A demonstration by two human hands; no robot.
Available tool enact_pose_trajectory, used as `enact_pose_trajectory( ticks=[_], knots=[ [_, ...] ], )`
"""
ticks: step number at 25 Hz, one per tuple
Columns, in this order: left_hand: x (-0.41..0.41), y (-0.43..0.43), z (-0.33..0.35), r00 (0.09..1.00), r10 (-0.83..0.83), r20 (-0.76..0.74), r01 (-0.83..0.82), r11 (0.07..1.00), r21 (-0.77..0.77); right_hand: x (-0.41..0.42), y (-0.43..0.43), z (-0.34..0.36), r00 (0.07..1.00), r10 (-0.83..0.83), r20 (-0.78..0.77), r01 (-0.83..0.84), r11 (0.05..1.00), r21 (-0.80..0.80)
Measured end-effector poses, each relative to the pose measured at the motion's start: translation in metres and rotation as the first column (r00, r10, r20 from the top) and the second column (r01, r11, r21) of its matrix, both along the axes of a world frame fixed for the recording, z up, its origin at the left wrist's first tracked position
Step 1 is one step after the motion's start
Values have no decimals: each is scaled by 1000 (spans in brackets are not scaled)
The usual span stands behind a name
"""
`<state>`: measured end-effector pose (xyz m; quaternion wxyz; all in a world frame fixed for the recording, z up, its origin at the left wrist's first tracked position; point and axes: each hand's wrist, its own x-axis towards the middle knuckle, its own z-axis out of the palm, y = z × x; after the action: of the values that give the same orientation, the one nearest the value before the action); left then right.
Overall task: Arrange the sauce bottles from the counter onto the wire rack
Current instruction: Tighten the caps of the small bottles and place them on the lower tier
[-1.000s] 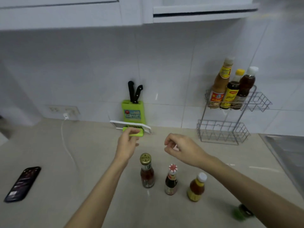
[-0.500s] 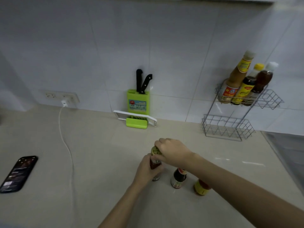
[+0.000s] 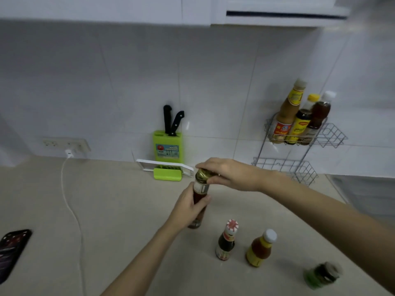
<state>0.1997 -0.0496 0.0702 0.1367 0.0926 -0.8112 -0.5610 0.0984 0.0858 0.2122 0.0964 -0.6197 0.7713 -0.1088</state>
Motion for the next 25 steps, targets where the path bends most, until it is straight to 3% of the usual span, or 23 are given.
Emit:
enact_pose_trajectory(
  ticks=[9, 14, 19, 21, 23, 25],
  knots=[
    [-20, 20, 44, 999, -41, -16, 42, 997, 57, -20, 24, 39, 997, 23, 72, -22, 1000, -19],
    [-20, 25, 42, 999, -49, 3, 49, 999, 15, -20, 26, 31, 997, -23, -68, 21, 999, -32],
    [-13, 24, 53, 996, -34, -82, 36, 999, 29, -19, 29, 58, 993, 100, 56, -99, 995, -21],
    [-12, 25, 69, 990, -81, -116, 91, 993, 81, -17, 28, 72, 971, 178, -161, -179, 984, 6],
    [-11, 24, 89, 969, -195, -153, 215, 969, 125, -13, 19, 85, 813, 302, -499, -330, 943, 33],
    [-11, 24, 106, 937, -296, -185, 329, 927, 182, -6, 12, 97, 736, 325, -594, -394, 919, 14]
  ],
)
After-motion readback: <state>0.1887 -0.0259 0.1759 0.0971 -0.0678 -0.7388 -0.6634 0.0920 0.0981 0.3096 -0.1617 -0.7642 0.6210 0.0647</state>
